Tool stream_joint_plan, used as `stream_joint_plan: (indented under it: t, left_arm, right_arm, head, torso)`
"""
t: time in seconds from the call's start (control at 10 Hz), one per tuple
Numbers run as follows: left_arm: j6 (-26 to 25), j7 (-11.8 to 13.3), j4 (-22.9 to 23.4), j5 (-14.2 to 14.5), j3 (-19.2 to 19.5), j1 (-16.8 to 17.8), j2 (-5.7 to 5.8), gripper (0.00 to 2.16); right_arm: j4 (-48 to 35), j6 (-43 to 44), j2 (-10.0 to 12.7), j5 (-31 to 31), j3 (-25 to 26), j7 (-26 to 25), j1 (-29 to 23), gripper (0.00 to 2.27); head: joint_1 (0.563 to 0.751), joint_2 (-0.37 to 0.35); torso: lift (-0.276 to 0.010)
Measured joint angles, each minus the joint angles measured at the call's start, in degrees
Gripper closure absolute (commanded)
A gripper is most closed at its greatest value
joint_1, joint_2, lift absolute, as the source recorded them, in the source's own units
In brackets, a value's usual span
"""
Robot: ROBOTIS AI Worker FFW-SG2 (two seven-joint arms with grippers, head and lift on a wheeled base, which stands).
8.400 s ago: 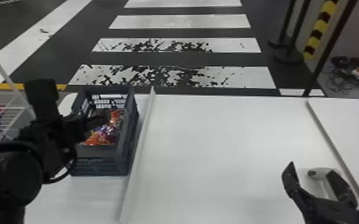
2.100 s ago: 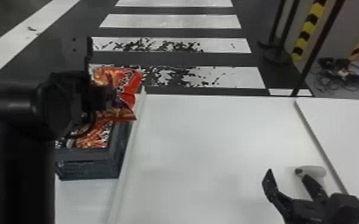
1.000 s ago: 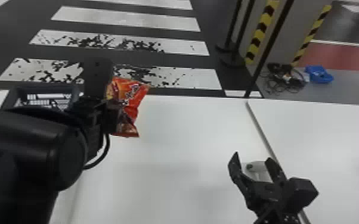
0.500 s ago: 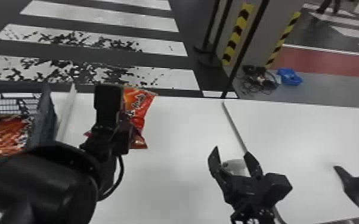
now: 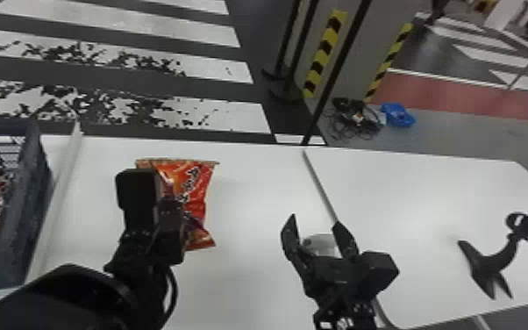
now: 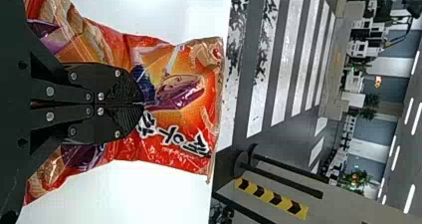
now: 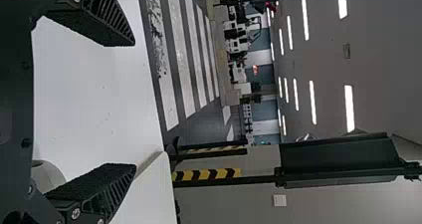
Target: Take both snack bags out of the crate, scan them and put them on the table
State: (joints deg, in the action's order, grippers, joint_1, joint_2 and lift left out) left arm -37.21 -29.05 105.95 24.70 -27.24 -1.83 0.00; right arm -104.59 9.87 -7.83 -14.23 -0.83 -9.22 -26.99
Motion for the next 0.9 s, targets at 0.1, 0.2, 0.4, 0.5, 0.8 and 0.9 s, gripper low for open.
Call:
stream_joint_plan:
  t: [0.1,0.2,0.4,0.5,0.8,0.9]
  left_arm:
    - [1.53,-0.06,-0.97,1.87,0.00,-0.59,0.00,2.14]
    - [2.34,-0.02,-2.09,3.86,0.05,-0.88,0.00,2.08]
    - [3.05,-0.19,-4.68,6.52,0.43,-0.93,0.00,0.07]
    - [3.13,-0.99,-5.11,7.09,0.43,-0.82,0.00,0.00]
    - [4.12,-1.10,-4.06,6.97,0.14,-0.64,0.00,0.00]
    - [4.37,-0.60,-1.94,5.20,-0.26,-0.94,0.00,0.00]
  right_arm:
    - [0.00,-0.04,0.01,0.05,-0.05,0.00,0.01,0.12]
    - [0.00,-0.13,0.02,0.07,-0.06,0.00,0.01,0.12]
    - [0.14,-0.23,0.09,0.08,-0.14,0.00,0.17,0.12]
    - [0.37,-0.31,0.09,0.08,-0.24,0.00,0.37,0.12]
    - [0.82,-0.35,0.09,0.08,-0.40,0.00,0.75,0.12]
    - [0.87,-0.35,0.08,0.03,-0.40,0.03,0.79,0.12]
  head:
    - [0.695,-0.339]
    - [0.695,-0.346]
    - [0.695,-0.350]
    - [0.695,-0.350]
    - [0.695,-0.345]
    - [0.695,-0.346]
  torso:
    - [-0.095]
    - [-0.095]
    - [-0.095]
    - [-0.095]
    - [-0.095]
    - [-0.095]
